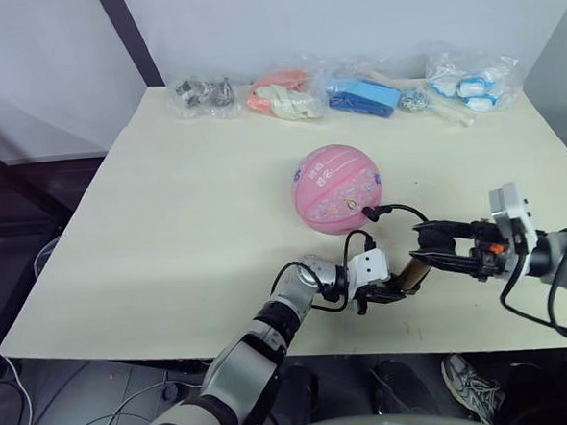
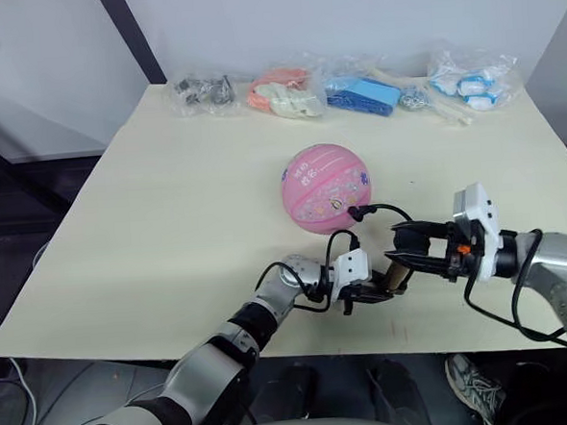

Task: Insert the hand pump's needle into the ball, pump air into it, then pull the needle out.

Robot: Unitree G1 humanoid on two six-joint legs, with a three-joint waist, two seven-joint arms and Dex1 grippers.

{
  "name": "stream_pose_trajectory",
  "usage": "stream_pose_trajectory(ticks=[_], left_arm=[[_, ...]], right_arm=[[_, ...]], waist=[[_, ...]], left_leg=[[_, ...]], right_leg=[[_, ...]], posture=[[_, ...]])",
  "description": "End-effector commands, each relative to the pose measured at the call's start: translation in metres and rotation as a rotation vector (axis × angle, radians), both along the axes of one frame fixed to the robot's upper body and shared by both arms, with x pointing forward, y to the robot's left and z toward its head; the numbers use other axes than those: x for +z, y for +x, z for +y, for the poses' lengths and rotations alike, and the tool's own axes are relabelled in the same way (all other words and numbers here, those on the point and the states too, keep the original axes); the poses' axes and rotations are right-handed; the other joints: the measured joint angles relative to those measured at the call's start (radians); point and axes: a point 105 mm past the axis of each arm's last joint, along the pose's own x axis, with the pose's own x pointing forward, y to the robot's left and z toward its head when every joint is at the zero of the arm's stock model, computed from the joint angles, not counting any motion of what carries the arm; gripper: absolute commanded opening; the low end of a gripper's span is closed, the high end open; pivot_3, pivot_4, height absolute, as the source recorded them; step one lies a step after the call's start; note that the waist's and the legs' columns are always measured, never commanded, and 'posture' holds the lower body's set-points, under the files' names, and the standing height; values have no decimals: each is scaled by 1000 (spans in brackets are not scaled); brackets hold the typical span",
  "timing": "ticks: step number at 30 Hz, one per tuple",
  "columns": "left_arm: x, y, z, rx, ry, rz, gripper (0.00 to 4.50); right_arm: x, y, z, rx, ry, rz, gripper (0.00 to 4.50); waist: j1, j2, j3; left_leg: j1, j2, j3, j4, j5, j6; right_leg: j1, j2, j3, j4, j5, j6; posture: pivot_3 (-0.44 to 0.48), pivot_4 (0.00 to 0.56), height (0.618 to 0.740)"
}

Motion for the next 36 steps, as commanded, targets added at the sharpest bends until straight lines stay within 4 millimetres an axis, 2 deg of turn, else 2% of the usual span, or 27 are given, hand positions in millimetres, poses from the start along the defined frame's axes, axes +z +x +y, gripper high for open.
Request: stream_pose_trajectory(ticks=[1, 3, 7, 11, 17, 18, 23, 26, 33, 34, 36], left_arm=[[-29, -7, 20, 30, 111, 74, 1056], [-29, -7, 19, 28, 109, 76, 1056], [-29, -8, 17, 25, 106, 77, 1056], [-29, -8, 16, 26, 104, 76, 1056], [-29, -8, 17, 29, 105, 75, 1056], [-29, -8, 17, 29, 106, 75, 1056], [-29, -7, 17, 29, 106, 74, 1056], [-29, -7, 17, 29, 106, 73, 1056], [-28, -5, 18, 36, 107, 68, 1056], [-28, -5, 18, 37, 106, 69, 1056], [-29, -5, 18, 38, 106, 70, 1056]], right_arm=[[56, -9, -5, 21, 32, -139, 1945], [75, -13, -7, 20, 48, -142, 1945], [92, -19, -11, 25, 25, -140, 1945], [118, -18, -15, -5, 32, -168, 1945], [129, -17, -13, -13, 36, -167, 1945], [124, -17, -12, -10, 30, -156, 1945], [78, -13, -3, 12, -19, -53, 1945], [60, -12, 1, 19, -12, -17, 1945], [-23, -8, 19, -7, -34, 79, 1945], [-31, -7, 21, -14, -39, 80, 1945], [-48, 1, 19, -73, -40, 59, 1945]], waist=[[1, 2, 1], [3, 2, 1], [4, 1, 2], [3, 3, 3], [4, 3, 3], [4, 3, 3], [4, 1, 2], [3, 2, 2], [2, 0, 0], [1, -6, -4], [-2, -6, -6]], left_leg=[[-1, 0, 0, 0, 0, 0], [-1, 0, -1, 0, 0, 0], [-3, 0, -1, 0, 0, 0], [-3, 0, 0, 0, 0, 0], [-4, -1, 0, 0, 0, 0], [-4, -1, 1, 0, 0, 0], [-4, -1, -1, 0, 0, 0], [-2, -1, 0, 0, 0, 0], [0, 0, 0, 0, 0, 0], [0, 0, 0, 0, 0, 0], [2, 0, -1, 0, 0, 0]], right_leg=[[-1, 0, 0, 0, 0, 0], [-1, 0, -1, 0, 0, 0], [-2, -1, -1, 0, 0, 0], [-2, -1, 0, 0, 0, 0], [-3, -2, 0, 0, 0, 0], [-3, -2, 0, 0, 0, 0], [-3, -1, -1, -1, 0, 0], [-2, -1, -1, -1, 0, 0], [0, 0, -1, -1, 0, 0], [0, -1, -1, -1, 0, 0], [2, 0, -2, -1, 0, 1]], posture=[[0, 150, 736], [0, 150, 736], [0, 150, 736], [0, 150, 736], [0, 150, 736], [0, 150, 736], [0, 150, 736], [0, 150, 736], [0, 150, 736], [0, 150, 736], [0, 150, 736]])
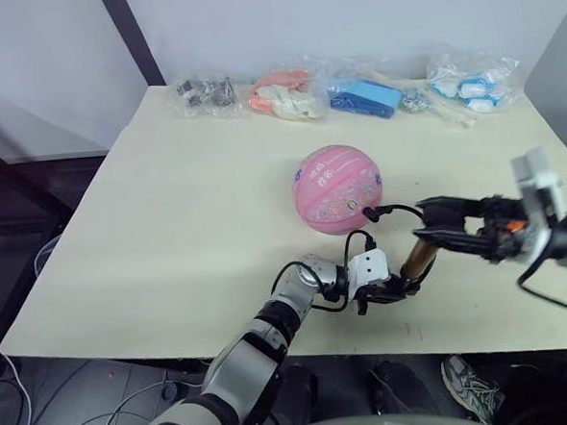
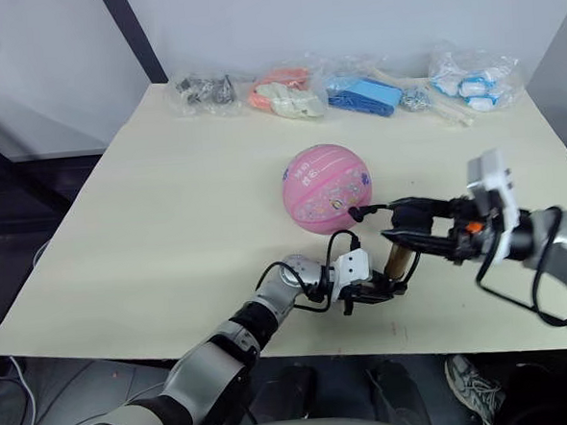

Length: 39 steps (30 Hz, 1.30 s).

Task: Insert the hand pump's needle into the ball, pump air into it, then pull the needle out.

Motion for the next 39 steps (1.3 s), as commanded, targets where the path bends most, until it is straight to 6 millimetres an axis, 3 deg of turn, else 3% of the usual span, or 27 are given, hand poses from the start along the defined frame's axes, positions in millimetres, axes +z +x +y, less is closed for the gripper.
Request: stream_pose_trajectory(ticks=[1, 5, 10, 12, 15, 21, 30, 39], left_arm=[[-25, -6, 17, 30, 97, 63, 1056], [-26, -6, 17, 31, 98, 64, 1056], [-26, -5, 18, 32, 99, 64, 1056], [-26, -5, 18, 31, 100, 64, 1056], [-26, -5, 19, 29, 102, 64, 1056], [-27, -6, 21, 22, 107, 65, 1056], [-27, -7, 19, 12, 109, 62, 1056], [-28, -8, 19, 9, 111, 64, 1056]], right_arm=[[-57, 9, -2, -79, -100, 59, 1945], [-74, 4, 0, -57, -123, 52, 1945], [-62, 5, 1, -55, -103, 22, 1945], [-47, 7, -1, -55, -85, -6, 1945], [-7, 4, -5, -18, -53, -71, 1945], [41, -6, -15, 24, -57, -123, 1945], [91, -12, -23, 20, -46, -206, 1945], [124, -14, -27, 15, -31, -256, 1945]], waist=[[-3, -2, -4], [-5, -1, -5], [-5, 0, -6], [-5, 0, -6], [-5, 3, -4], [-2, 8, 1], [1, 8, 4], [2, 9, 6]], left_leg=[[1, 0, 0, -1, 0, 0], [3, 0, 0, -1, 0, 0], [4, 0, 0, -1, 0, 0], [4, 0, 0, -1, 0, 0], [3, 0, 0, -1, 0, 0], [-2, 0, -1, -1, 0, 0], [-3, 0, 0, -1, 0, 0], [-5, 0, 1, -1, 0, 0]], right_leg=[[0, 0, 0, 0, 0, 0], [2, 1, 0, 0, -1, 1], [2, 1, 0, 0, 0, 0], [2, 1, 0, 0, 0, 0], [2, 1, 0, 0, 0, 0], [-2, 0, 0, 0, 0, -1], [-3, 0, 0, 0, 0, -1], [-5, -1, 1, 0, 0, -1]], posture=[[0, 150, 736], [0, 150, 736], [0, 150, 736], [0, 150, 736], [0, 150, 736], [0, 150, 736], [0, 150, 736], [0, 150, 736]])
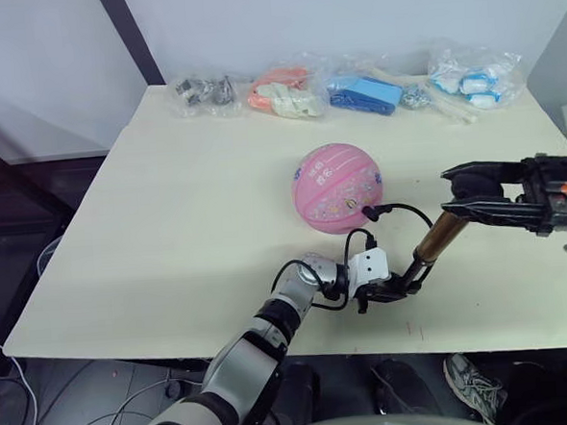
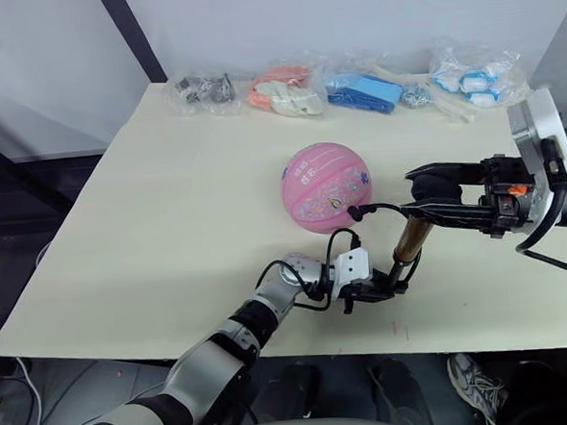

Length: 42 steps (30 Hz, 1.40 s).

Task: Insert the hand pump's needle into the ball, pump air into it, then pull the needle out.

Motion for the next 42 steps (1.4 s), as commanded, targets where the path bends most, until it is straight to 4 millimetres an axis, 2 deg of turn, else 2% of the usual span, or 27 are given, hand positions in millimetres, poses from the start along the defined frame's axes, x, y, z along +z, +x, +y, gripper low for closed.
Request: stream_pose_trajectory(ticks=[1, 3, 5, 13, 21, 32, 38, 39, 42], left_arm=[[-31, -8, 20, 28, 121, 80, 1056], [-32, -8, 20, 28, 120, 81, 1056], [-32, -9, 20, 26, 120, 80, 1056], [-30, -6, 22, 32, 122, 74, 1056], [-30, -7, 23, 29, 123, 75, 1056], [-30, -7, 23, 33, 121, 78, 1056], [-30, -6, 23, 35, 122, 80, 1056], [-30, -6, 24, 35, 122, 80, 1056], [-31, -7, 24, 34, 123, 80, 1056]], right_arm=[[41, -6, -9, -33, 27, -158, 1945], [43, -5, -9, -35, 25, -150, 1945], [37, -5, -9, -32, 20, -120, 1945], [-29, 3, -4, -42, -32, 87, 1945], [-66, 7, 3, -43, -51, 169, 1945], [-134, 16, 8, -105, -142, 185, 1945], [-142, 16, 10, -104, -143, 170, 1945], [-139, 17, 11, -103, -134, 163, 1945], [-109, 18, 14, -93, -58, 133, 1945]], waist=[[0, 0, 0], [1, 0, 0], [1, 0, 0], [0, -3, -2], [-1, -3, -2], [-2, -4, -3], [-4, -5, -4], [-4, -5, -4], [-5, -5, -4]], left_leg=[[0, 0, 0, 0, 0, 0], [0, 0, 0, 0, 0, 0], [0, 0, 0, 0, 0, 0], [2, 1, 0, 0, 0, 0], [2, 1, 0, 0, 0, 0], [3, 1, 0, 0, 0, 0], [4, 1, -1, 0, 0, 0], [5, 1, -1, 0, 0, 0], [5, 1, -1, 0, 0, 0]], right_leg=[[0, 0, 0, 0, 0, 0], [0, 0, 0, 0, 0, 0], [0, 0, 0, 0, 0, 0], [1, 1, 0, 0, 0, 0], [1, 1, 0, 0, 0, 0], [2, 1, 0, 0, 0, 0], [4, 2, 0, 0, 0, 0], [4, 2, -1, 0, 0, 0], [4, 2, 0, 0, 0, 0]], posture=[[0, 150, 736], [0, 150, 736], [0, 150, 736], [0, 150, 736], [0, 150, 736], [0, 150, 736], [0, 150, 736], [0, 150, 736], [0, 150, 736]])
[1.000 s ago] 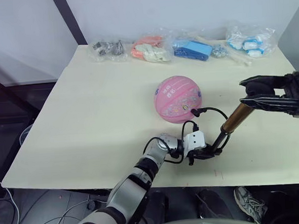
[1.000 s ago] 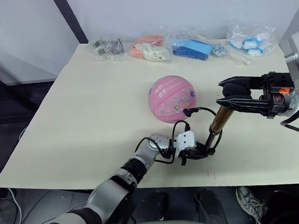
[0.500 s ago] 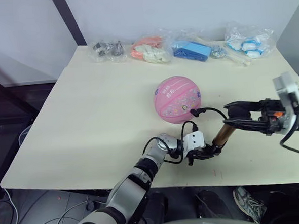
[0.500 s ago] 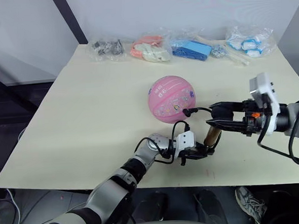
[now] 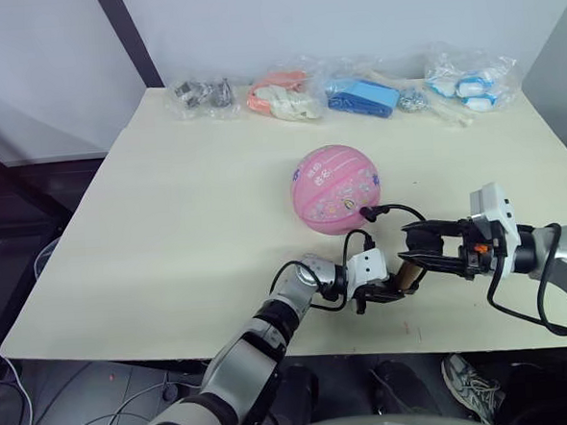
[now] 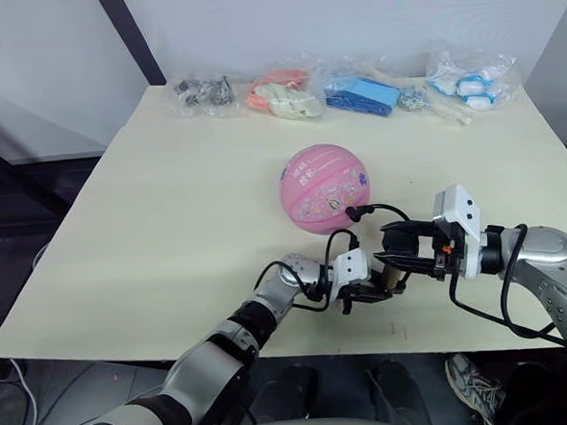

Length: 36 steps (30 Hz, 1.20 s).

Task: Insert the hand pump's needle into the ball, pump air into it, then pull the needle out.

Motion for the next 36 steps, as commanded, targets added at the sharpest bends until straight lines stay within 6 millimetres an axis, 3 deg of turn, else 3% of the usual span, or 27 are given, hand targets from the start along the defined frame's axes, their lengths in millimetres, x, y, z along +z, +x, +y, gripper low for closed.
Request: stream_pose_trajectory(ticks=[1, 12, 23, 29, 36], left_arm=[[-28, -7, 21, 26, 113, 74, 1056], [-30, -9, 22, 25, 114, 79, 1056], [-32, -11, 20, 20, 117, 84, 1056], [-33, -11, 21, 20, 120, 83, 1056], [-33, -11, 22, 24, 122, 81, 1056]], right_arm=[[14, 0, -5, -16, 0, 24, 1945], [98, -6, -22, -10, -10, -88, 1945], [146, -11, -31, -37, -23, -123, 1945], [150, -11, -31, -41, -28, -79, 1945], [115, -5, -26, -30, -66, -16, 1945]], waist=[[0, 0, 0], [3, 5, 4], [4, 5, 5], [5, 5, 5], [4, 5, 4]], left_leg=[[0, 0, 0, 0, 0, 0], [-4, -1, 0, 0, 0, 0], [-5, -1, 1, 0, 0, 0], [-5, -1, 1, 0, 0, 0], [-5, -1, 1, 0, 0, 0]], right_leg=[[0, 0, 0, 0, 0, 0], [-4, -1, 0, 0, 0, -1], [-5, -2, 0, 0, 0, 0], [-5, -2, 0, 0, 0, -1], [-5, -2, 0, 0, 0, 0]], posture=[[0, 150, 736], [0, 150, 736], [0, 150, 736], [0, 150, 736], [0, 150, 736]])
